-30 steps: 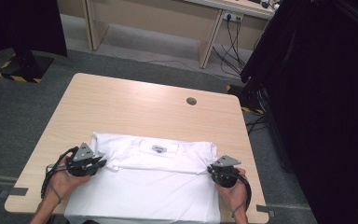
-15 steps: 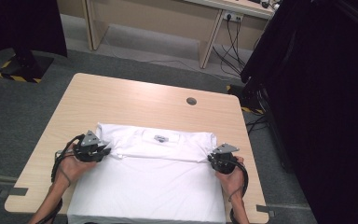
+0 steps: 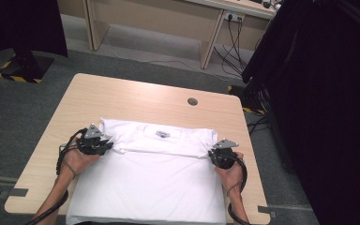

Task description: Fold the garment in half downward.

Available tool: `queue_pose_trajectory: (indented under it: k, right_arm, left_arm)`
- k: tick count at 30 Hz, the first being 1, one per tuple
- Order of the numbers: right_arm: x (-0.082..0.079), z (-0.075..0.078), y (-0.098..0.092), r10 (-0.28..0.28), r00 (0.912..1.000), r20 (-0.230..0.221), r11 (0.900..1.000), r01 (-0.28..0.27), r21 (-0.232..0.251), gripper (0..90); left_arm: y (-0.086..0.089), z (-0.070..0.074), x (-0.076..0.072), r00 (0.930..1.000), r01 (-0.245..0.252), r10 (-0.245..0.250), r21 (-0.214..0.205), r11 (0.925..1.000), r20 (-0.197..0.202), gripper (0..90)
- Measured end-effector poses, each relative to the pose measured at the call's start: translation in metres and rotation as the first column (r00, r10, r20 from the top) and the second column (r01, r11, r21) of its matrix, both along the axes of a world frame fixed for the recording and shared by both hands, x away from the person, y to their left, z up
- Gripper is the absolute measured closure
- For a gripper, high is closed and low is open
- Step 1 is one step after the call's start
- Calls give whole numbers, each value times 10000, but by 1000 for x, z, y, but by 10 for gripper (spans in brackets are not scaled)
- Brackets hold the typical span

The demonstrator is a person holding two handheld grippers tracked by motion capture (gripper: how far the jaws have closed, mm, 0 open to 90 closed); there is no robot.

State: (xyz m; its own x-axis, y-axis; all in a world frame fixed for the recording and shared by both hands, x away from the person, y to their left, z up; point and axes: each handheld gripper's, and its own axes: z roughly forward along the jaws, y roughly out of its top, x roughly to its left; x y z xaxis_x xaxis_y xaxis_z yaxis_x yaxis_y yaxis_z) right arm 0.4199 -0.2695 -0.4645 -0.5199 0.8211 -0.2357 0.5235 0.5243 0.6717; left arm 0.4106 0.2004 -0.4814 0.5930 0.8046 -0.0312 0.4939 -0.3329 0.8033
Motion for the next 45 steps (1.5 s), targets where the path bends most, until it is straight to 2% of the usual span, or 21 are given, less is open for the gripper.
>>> queue_pose_trajectory:
  k: [2, 6, 11, 13, 14, 16, 18, 21, 23, 25, 30, 36, 39, 41, 45]
  right_arm:
    - [-2, 8, 0, 107, 9996, 245, 9999, -106, -42, 826]
    - [-6, 31, 4, 314, 9968, 738, 9995, -317, 17, 827]
    - [-27, 61, 13, 903, 9871, 1319, 9959, -889, -160, 826]
    - [-38, 66, 14, 1105, 9849, 1334, 9938, -1076, -291, 826]
    - [-44, 66, 13, 1156, 9844, 1327, 9932, -1128, -285, 826]
    - [-56, 62, 12, 1250, 9851, 1185, 9920, -1220, -324, 826]
    - [-62, 52, 10, 1255, 9883, 869, 9917, -1224, -399, 825]
    - [-59, 34, 4, 1053, 9934, 448, 9942, -1043, -246, 824]
    - [-55, 25, 2, 976, 9948, 287, 9951, -971, -180, 824]
    - [-52, 20, 2, 938, 9954, 189, 9955, -935, -125, 824]
    - [-50, 18, 1, 882, 9959, 217, 9961, -882, -30, 823]
    - [-50, 18, 1, 858, 9960, 254, 9962, -861, 96, 818]
    - [-48, 17, 0, 793, 9966, 228, 9965, -799, 234, 817]
    - [-47, 16, 0, 774, 9967, 235, 9966, -779, 255, 818]
    - [-46, 16, 0, 731, 9971, 232, 9968, -738, 316, 818]
  left_arm:
    - [1, 10, -3, 9998, 84, -85, 43, 10000, 200, 791]
    - [4, 36, -11, 9968, 164, -149, -191, 9997, 781, 801]
    - [13, 57, -36, 9904, 536, -456, -583, 9969, 1304, 811]
    - [20, 59, -49, 9899, 605, -498, -779, 9951, 1331, 817]
    - [22, 57, -56, 9903, 722, -626, -747, 9946, 1240, 820]
    - [26, 47, -66, 9922, 845, -781, -631, 9944, 968, 815]
    - [27, 35, -69, 9950, 719, -690, -394, 9966, 721, 780]
    - [23, 21, -63, 9979, 462, -453, -178, 9988, 459, 706]
    - [18, 19, -57, 9983, 342, -335, -128, 9993, 477, 650]
    - [11, 18, -51, 9975, 374, -385, 207, 9991, 594, 618]
    - [-8, 17, -42, 9959, 512, -534, 316, 9982, 731, 507]
    - [-23, 12, -32, 9952, 646, -683, 536, 9965, 704, 437]
    - [-27, 7, -24, 9974, 448, -476, 505, 9977, 536, 386]
    - [-30, 1, -19, 9975, 510, -541, 677, 9964, 455, 412]
    - [-33, -6, -16, 9979, 497, -527, 772, 9958, 370, 651]
